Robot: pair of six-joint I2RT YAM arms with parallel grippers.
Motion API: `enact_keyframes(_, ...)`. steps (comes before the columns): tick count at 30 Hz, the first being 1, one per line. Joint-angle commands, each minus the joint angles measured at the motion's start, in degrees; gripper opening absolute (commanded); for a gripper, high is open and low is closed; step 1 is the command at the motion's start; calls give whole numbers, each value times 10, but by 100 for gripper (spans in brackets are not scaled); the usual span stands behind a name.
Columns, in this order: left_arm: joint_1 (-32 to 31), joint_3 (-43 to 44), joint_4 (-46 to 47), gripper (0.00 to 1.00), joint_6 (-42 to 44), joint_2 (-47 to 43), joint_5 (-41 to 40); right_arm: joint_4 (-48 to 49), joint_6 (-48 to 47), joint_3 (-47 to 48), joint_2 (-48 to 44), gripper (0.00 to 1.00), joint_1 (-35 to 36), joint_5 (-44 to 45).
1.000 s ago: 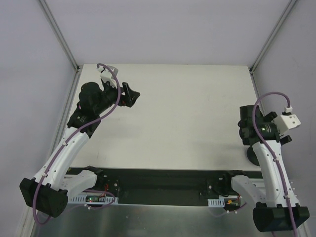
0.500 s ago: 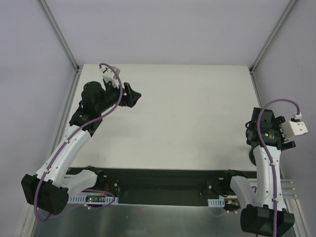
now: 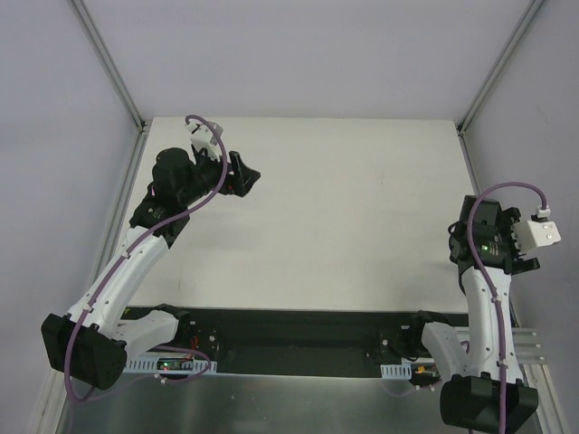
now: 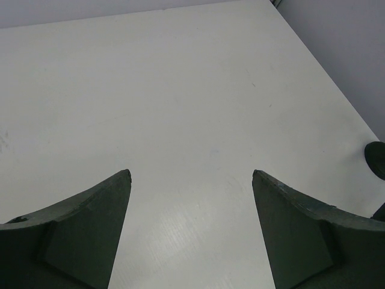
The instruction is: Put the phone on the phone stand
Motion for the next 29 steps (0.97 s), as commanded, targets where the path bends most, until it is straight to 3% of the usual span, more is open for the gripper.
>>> enact_keyframes(1, 4, 0, 26, 80, -8, -1, 16, 80, -57, -7, -19, 97, -3, -25)
enact_keyframes(6, 4, 1, 26, 80, -5, -2, 17, 103, -131, -2, -55, 96, -3, -67)
enact_keyframes(10, 4, 1, 26, 80, -5, -3, 18, 114, -247, 29, -88, 96, 7, -103)
enact_keyframes(12, 4, 1, 26, 80, -7, -4, 21, 93, -284, 71, -94, 96, 13, -164)
enact_keyframes(17, 4, 3, 33, 80, -9, -10, 45, 72, -425, 138, -109, 96, 108, -329)
enact_keyframes(22, 3, 13, 39, 80, -29, -16, 74, 14, -453, 190, -94, 96, 235, -501)
enact_keyframes(27, 3, 45, 39, 84, -87, -51, 146, 62, -433, 157, -140, 96, 276, -638)
enact_keyframes(29, 3, 60, 40, 94, -115, -79, 182, 80, -429, 152, -166, 96, 276, -694)
